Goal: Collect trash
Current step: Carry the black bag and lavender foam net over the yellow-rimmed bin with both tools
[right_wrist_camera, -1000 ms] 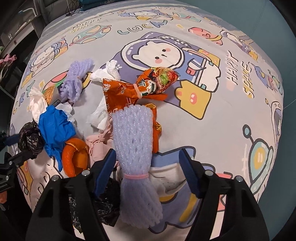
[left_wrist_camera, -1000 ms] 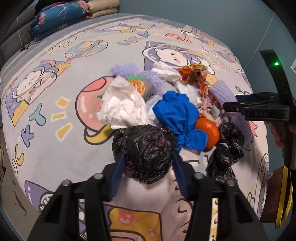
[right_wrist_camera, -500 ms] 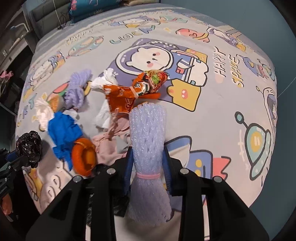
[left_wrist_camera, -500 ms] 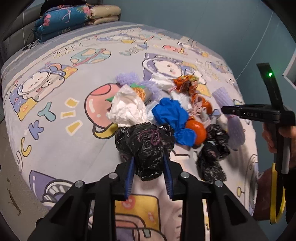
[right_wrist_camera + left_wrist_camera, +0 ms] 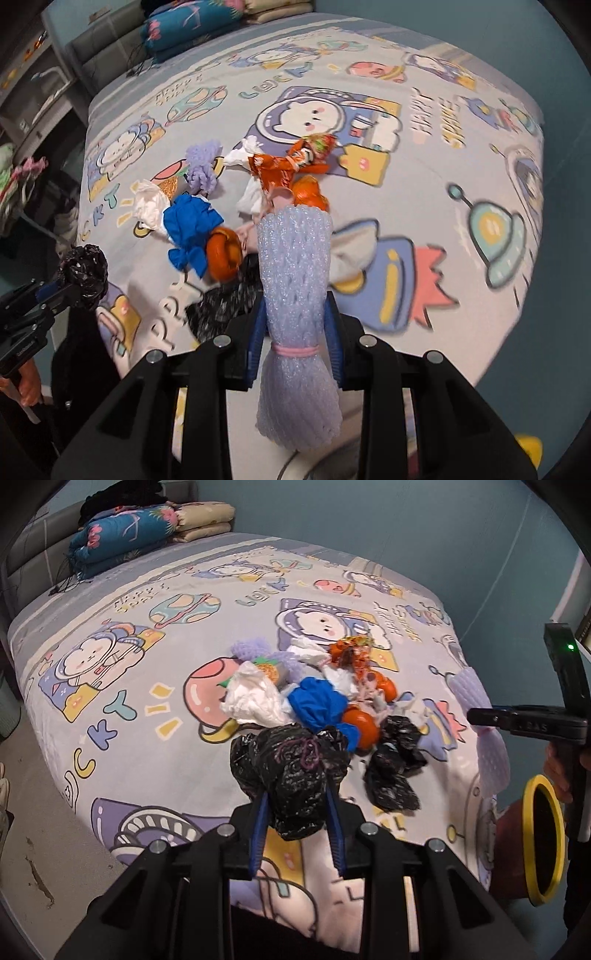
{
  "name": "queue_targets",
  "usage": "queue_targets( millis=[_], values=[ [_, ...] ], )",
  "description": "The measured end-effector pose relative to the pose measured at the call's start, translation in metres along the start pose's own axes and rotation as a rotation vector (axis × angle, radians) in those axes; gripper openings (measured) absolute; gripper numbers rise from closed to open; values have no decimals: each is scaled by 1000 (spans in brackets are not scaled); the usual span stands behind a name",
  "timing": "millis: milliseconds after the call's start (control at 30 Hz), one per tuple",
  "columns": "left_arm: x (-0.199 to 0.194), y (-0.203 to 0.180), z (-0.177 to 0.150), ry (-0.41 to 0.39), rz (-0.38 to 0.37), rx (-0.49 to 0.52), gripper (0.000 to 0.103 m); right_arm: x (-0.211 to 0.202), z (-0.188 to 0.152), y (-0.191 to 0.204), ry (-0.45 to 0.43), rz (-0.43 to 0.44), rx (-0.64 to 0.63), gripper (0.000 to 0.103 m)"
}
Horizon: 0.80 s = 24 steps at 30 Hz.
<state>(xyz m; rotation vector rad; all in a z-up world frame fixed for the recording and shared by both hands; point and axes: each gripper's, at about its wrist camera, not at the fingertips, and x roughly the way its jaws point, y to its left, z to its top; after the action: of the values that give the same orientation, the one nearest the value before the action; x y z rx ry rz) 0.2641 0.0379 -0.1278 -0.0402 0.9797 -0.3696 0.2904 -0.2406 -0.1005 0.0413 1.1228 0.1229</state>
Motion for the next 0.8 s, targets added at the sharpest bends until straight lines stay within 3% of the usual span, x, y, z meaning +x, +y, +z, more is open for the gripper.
queue_targets(
  millis=[467, 800],
  values=[
    [-25, -88, -9, 49, -95, 202, 27, -85, -92, -70, -48, -5, 273, 28],
    [-43, -166, -12, 46, -206, 313, 27, -149, -156, -120, -179, -82, 421, 28]
  ],
)
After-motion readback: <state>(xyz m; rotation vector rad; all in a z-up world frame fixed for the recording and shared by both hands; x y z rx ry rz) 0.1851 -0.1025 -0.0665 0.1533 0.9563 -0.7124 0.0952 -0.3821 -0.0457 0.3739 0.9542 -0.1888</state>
